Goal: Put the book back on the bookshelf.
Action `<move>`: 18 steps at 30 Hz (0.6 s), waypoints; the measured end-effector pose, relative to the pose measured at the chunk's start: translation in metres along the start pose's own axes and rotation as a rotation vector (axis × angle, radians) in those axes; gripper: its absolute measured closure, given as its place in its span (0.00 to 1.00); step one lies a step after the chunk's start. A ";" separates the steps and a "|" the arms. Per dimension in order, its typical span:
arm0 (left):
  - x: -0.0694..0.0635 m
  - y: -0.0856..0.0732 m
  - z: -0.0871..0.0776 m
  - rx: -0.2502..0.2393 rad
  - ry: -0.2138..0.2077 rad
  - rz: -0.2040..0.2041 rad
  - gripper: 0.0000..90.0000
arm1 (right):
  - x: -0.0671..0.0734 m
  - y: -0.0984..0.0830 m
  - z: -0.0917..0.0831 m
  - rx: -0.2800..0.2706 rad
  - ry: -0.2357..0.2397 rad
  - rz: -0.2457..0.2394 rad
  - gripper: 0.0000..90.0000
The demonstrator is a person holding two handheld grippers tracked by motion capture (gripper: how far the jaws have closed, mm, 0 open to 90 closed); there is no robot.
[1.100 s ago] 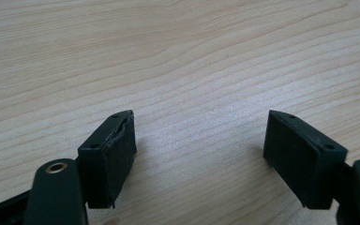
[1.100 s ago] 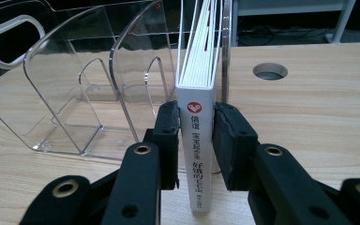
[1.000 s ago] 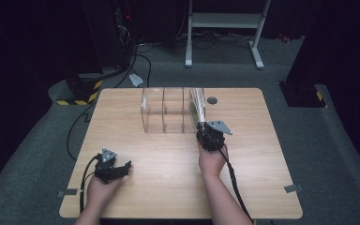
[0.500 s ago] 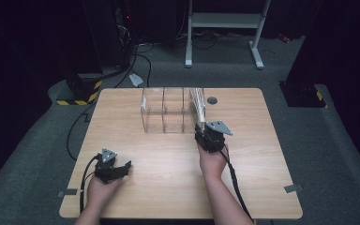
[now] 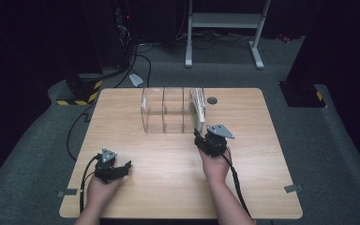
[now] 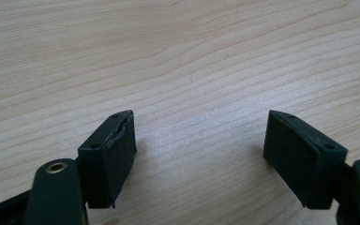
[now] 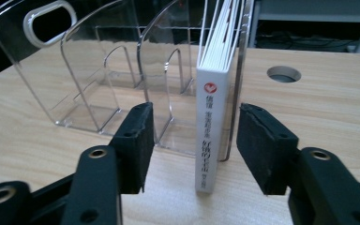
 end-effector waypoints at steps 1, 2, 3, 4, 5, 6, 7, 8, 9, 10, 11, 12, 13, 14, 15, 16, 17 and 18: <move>0.000 0.000 0.000 0.000 0.000 0.000 0.28 | 0.001 -0.001 -0.001 0.005 0.009 -0.011 0.48; 0.000 0.000 0.000 0.000 0.000 0.000 0.28 | 0.001 -0.003 -0.001 0.008 0.012 -0.019 0.47; 0.000 0.000 0.000 0.002 -0.001 0.000 0.28 | 0.002 -0.004 -0.002 0.012 0.018 -0.022 0.46; 0.000 0.000 0.000 0.000 0.000 0.000 0.28 | 0.003 -0.006 -0.003 0.017 0.027 -0.025 0.44; 0.000 0.000 0.000 0.002 -0.001 0.000 0.28 | 0.003 -0.008 -0.004 0.018 0.032 -0.031 0.43; 0.000 0.000 0.000 0.002 -0.001 0.000 0.28 | 0.003 -0.010 -0.005 0.013 0.038 -0.036 0.42; 0.000 0.000 0.000 0.002 -0.001 0.002 0.28 | 0.003 -0.012 -0.006 0.016 0.040 -0.041 0.41; 0.000 0.000 0.000 0.002 -0.001 0.000 0.28 | 0.003 -0.014 -0.007 0.015 0.046 -0.042 0.40; 0.000 0.000 0.000 0.000 0.000 0.000 0.28 | 0.003 -0.016 -0.008 0.019 0.049 -0.047 0.39; 0.000 0.000 0.000 0.002 0.000 0.000 0.28 | 0.002 -0.018 -0.009 0.023 0.053 -0.049 0.39; 0.000 0.000 0.000 0.002 0.001 -0.001 0.28 | 0.002 -0.021 -0.010 0.025 0.056 -0.053 0.38; 0.000 0.000 0.000 0.003 0.001 -0.002 0.28 | 0.001 -0.023 -0.011 0.026 0.058 -0.055 0.37; 0.000 0.000 0.000 0.003 0.001 -0.001 0.28 | 0.000 -0.025 -0.013 0.026 0.058 -0.057 0.37; 0.000 0.000 0.000 0.002 0.002 -0.003 0.27 | -0.001 -0.027 -0.014 0.025 0.059 -0.064 0.36; 0.000 0.000 0.000 0.003 0.001 -0.003 0.27 | -0.002 -0.029 -0.016 0.027 0.059 -0.072 0.35; 0.000 0.000 0.000 0.003 0.002 -0.003 0.27 | -0.003 -0.031 -0.017 0.033 0.057 -0.076 0.35; 0.000 0.000 0.000 0.003 0.002 -0.003 0.27 | -0.004 -0.033 -0.019 0.037 0.059 -0.080 0.34; 0.001 0.000 0.000 0.003 0.002 -0.001 0.27 | -0.006 -0.036 -0.021 0.042 0.059 -0.083 0.34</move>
Point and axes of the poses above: each handheld gripper's, and its own axes: z roughly forward along the jaws, y roughly out of its top, x roughly to its left, the point moved 7 cm from there along z, roughly forward along the jaws, and after that the axes turned 1 degree about -z, right-handed, at the moved point
